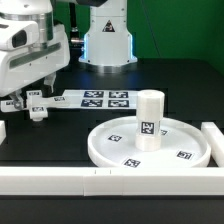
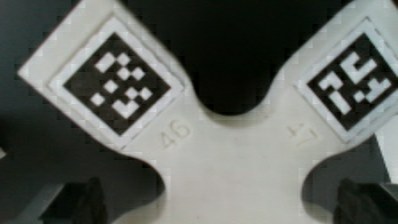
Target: Assemble round table
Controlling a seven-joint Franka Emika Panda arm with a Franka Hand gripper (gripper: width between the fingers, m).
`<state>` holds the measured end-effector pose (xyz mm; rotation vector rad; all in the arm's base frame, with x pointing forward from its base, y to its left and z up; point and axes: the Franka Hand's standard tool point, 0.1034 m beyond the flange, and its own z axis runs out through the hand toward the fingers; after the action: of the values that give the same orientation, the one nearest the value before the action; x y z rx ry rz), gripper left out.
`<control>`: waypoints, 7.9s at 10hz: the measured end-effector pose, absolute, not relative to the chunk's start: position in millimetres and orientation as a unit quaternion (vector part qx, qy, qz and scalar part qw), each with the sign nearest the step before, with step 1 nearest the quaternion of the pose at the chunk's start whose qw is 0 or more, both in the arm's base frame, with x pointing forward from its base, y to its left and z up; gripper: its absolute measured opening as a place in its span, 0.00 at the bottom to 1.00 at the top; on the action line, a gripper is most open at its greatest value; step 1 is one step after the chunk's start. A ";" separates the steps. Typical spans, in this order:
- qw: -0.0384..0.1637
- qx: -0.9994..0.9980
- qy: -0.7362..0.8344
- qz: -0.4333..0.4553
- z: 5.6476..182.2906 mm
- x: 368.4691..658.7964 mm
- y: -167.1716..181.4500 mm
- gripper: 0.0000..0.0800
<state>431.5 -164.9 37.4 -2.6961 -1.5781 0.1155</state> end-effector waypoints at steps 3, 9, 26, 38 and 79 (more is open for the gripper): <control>0.009 -0.862 -0.505 0.038 36.0 430.9 -165.0 0.81; 0.017 -0.862 -0.505 0.047 25.1 423.4 -164.2 0.81; 0.020 -0.899 -0.430 0.075 105.1 488.0 -55.6 0.56; 0.045 -0.893 -0.442 0.077 143.9 555.2 8.3 0.56; 0.050 -0.905 -0.421 0.023 118.7 557.7 36.5 0.56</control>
Offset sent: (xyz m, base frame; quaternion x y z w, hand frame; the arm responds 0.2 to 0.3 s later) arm 0.0032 -0.0013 -0.0055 -0.0026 0.0069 -0.0056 1.0000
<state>557.7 36.5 118.7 -2.7580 -1.2822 0.0693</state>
